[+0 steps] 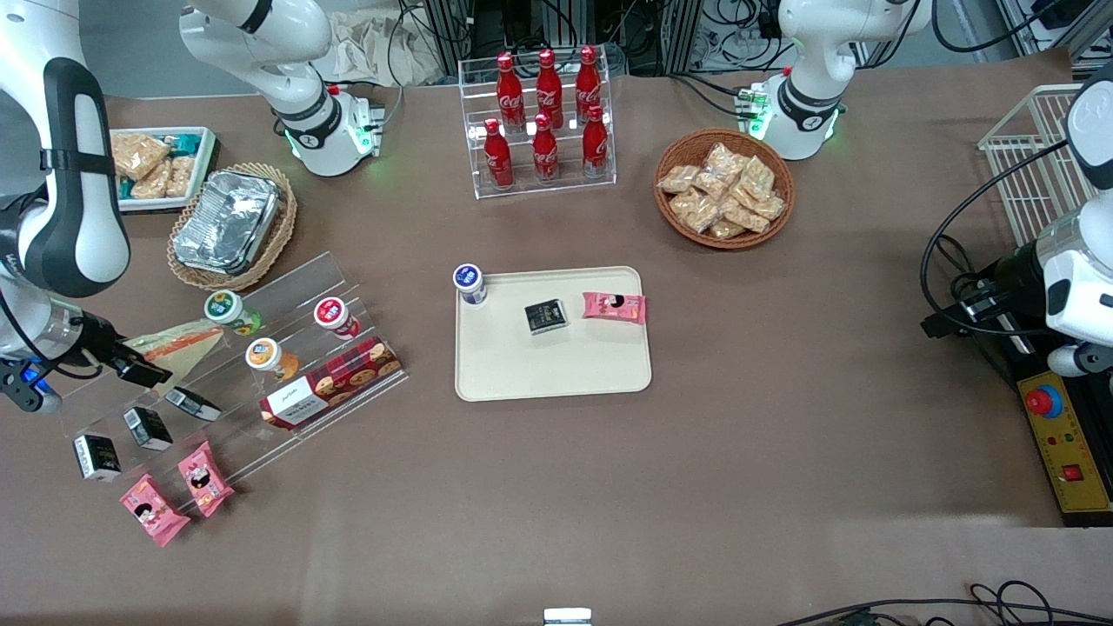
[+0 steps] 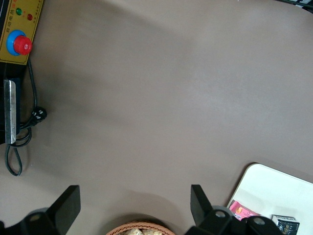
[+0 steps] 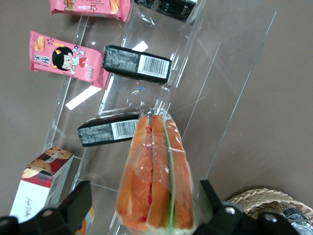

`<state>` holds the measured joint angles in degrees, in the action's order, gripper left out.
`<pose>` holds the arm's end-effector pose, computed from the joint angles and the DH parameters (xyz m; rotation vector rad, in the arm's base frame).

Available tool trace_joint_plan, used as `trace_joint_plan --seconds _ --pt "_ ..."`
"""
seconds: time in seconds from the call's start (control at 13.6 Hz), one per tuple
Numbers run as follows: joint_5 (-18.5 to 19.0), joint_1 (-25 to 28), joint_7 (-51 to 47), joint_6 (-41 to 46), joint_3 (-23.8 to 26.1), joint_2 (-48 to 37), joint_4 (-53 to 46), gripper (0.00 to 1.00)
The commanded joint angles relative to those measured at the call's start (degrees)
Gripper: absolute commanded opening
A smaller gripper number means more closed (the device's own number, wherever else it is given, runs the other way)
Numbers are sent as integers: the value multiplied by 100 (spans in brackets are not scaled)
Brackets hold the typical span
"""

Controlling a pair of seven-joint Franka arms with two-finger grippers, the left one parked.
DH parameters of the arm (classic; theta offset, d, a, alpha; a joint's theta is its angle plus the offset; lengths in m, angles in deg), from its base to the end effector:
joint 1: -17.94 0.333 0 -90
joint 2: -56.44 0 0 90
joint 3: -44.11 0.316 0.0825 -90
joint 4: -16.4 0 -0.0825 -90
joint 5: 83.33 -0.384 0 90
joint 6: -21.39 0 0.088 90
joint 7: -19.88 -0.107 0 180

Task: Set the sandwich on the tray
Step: 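Close the right gripper on the plastic-wrapped triangular sandwich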

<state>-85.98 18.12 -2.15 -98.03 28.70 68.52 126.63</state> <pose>0.5788 -0.1488 0.3822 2.9492 -1.0257 -0.0645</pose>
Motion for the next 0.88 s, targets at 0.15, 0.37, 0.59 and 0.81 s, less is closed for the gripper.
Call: trace_joint_plan --seconds 0.15,0.37,0.59,0.81 --pt "-104 -123 426 -151 3 4 131 42" --pt "-104 -149 822 -142 -5 31 122 7" --pt "-113 -237 1103 -90 3 13 78 0" --pt "-148 -264 1393 181 -5 -48 -202 0"
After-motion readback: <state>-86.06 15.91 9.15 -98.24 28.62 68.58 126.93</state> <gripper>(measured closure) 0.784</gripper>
